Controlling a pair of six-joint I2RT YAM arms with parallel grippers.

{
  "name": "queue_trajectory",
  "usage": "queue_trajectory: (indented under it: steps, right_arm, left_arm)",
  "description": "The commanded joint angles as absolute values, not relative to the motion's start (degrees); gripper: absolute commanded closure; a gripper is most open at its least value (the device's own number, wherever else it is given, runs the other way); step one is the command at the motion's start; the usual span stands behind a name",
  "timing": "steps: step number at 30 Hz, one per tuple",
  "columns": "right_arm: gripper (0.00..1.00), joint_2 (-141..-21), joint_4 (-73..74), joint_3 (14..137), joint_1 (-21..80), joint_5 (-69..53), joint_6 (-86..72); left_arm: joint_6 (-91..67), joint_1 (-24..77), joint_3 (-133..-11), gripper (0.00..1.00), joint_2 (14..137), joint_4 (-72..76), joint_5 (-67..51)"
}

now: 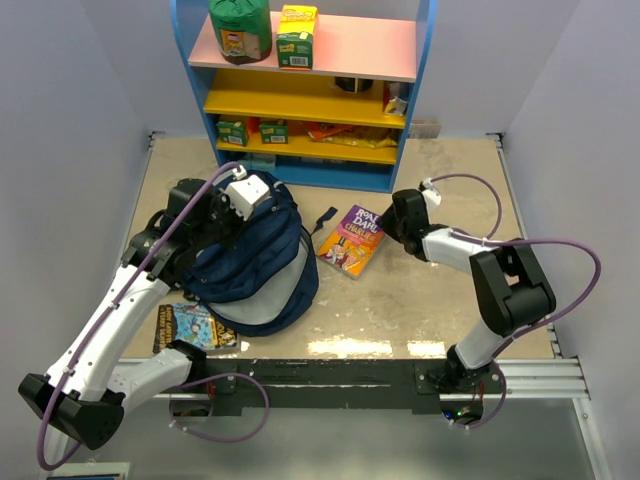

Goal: Pack the student bag
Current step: Pick up the book from the center of the board.

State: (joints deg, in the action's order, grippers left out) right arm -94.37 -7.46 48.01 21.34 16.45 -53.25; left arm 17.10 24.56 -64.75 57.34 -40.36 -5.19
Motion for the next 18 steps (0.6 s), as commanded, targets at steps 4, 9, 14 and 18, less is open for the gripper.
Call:
queue_trajectory:
  steps: [4, 9, 14, 18]
  right_arm:
    - [0.62, -94.7, -12.1, 47.7, 21.6, 12.8, -53.1]
    - [0.64, -94.7, -12.4, 46.4, 23.8, 12.2, -54.2]
    - [0.63, -95.4, -13.3, 43.5, 25.7, 11.9, -58.5]
    - [0.65, -95.2, -15.4, 40.1, 28.2, 12.7, -61.2]
  left_arm:
    - [17.4, 24.6, -65.6, 1.00, 56.7, -35.2, -4.0]
    - [17.6, 24.5, -65.8, 1.00, 56.8, -35.0, -4.0]
    - [17.6, 24.5, -67.0, 1.00, 57.0, -35.0, -4.5]
    - [17.7, 24.5, -67.1, 1.00, 56.8, -35.2, -4.7]
